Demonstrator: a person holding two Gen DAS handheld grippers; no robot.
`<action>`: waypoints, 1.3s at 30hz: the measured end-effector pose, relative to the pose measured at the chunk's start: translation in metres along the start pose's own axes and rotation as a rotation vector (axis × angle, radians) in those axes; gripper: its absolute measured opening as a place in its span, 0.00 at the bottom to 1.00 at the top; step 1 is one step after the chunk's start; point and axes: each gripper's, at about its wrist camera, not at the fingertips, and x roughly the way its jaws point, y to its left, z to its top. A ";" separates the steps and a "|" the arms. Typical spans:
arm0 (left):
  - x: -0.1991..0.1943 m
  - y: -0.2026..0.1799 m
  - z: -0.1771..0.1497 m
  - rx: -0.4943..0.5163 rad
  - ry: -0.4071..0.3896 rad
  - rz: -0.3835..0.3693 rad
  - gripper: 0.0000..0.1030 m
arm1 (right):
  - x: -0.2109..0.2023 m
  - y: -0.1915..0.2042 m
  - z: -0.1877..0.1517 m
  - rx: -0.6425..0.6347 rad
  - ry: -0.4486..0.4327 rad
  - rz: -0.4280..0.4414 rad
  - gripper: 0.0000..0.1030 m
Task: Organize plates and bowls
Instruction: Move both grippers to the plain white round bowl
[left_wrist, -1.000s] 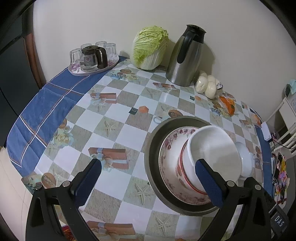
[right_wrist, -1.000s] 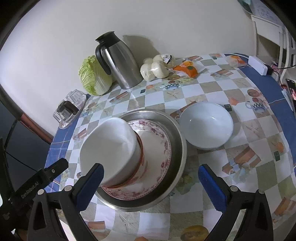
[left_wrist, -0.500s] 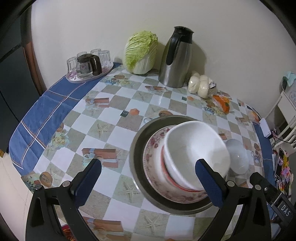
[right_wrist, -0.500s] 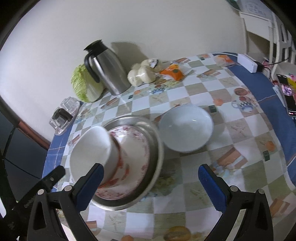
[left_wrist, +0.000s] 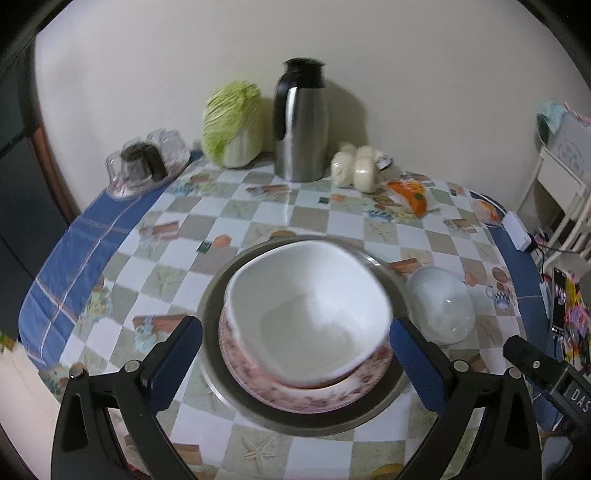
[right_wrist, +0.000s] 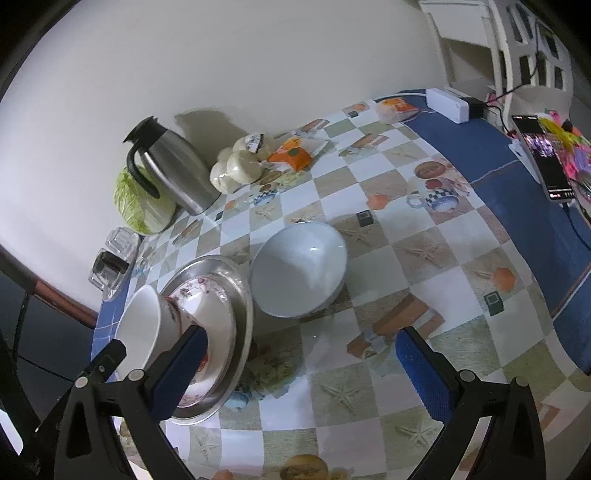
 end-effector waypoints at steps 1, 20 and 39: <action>0.000 -0.007 0.002 0.016 -0.006 0.001 0.98 | 0.000 -0.004 0.002 0.008 -0.001 0.001 1.00; 0.031 -0.102 0.045 0.203 -0.054 -0.009 0.98 | 0.018 -0.055 0.034 0.099 -0.002 -0.054 1.00; 0.088 -0.134 0.049 0.293 0.004 -0.080 0.98 | 0.084 -0.056 0.041 0.101 0.096 -0.121 1.00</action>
